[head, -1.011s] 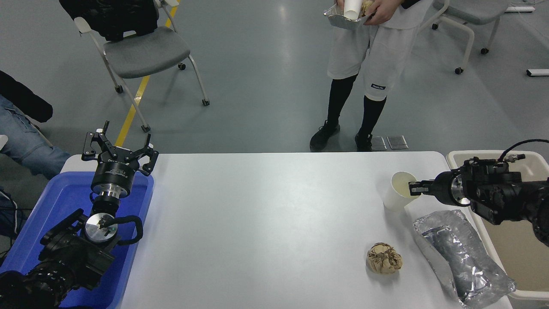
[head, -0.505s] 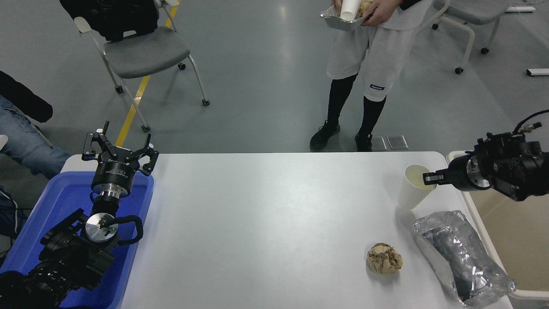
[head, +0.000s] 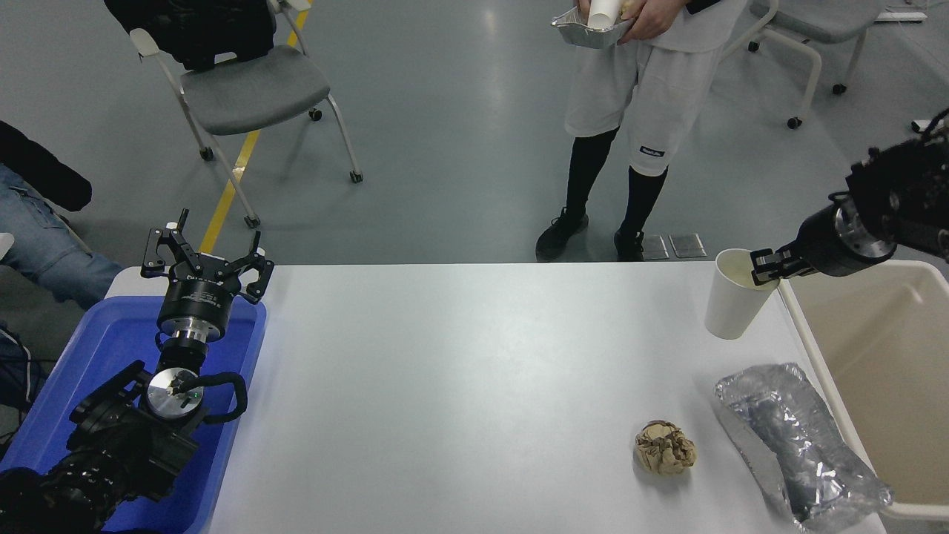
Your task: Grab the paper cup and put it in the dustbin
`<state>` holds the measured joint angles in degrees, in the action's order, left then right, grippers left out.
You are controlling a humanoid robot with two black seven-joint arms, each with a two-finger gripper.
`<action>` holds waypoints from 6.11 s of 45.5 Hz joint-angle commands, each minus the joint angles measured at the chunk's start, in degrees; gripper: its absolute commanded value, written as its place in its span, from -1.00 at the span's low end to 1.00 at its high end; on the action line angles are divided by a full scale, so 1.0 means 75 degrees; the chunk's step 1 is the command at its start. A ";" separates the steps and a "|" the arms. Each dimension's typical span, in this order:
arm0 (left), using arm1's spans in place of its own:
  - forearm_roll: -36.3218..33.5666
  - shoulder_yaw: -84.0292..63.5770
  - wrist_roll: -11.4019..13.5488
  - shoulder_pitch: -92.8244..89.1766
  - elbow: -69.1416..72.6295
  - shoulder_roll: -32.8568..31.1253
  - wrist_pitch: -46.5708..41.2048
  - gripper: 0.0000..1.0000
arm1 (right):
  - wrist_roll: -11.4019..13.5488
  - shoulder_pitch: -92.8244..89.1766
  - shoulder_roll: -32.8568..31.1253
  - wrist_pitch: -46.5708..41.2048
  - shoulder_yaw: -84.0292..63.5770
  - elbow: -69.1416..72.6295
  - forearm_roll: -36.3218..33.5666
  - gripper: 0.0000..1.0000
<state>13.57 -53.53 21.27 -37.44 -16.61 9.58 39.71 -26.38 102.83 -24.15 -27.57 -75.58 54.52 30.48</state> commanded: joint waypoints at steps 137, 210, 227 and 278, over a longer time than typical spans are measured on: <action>0.0008 0.0000 0.0001 0.0000 0.0000 0.0000 -0.0022 0.98 | 0.0107 -0.6291 -0.4188 -0.0849 0.6046 -0.5768 -0.1954 -1.00; 0.0008 0.0000 0.0001 0.0000 0.0000 0.0000 -0.0022 0.98 | 0.1490 -0.9023 -0.1433 0.3699 0.6257 -0.6577 -0.2213 0.13; 0.0008 0.0000 0.0001 0.0000 0.0000 0.0000 -0.0022 0.98 | 0.1502 -0.8941 -0.1374 0.3617 0.6222 -0.6531 -0.2131 1.00; 0.0008 0.0000 0.0001 0.0000 0.0000 0.0000 0.0001 0.98 | 0.2181 -0.5473 -0.2428 0.0805 0.5683 -0.4798 -0.0443 1.00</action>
<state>13.65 -53.53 21.27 -37.44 -16.61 9.58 39.61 -13.78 52.57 -37.81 -17.46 -32.65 9.55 21.92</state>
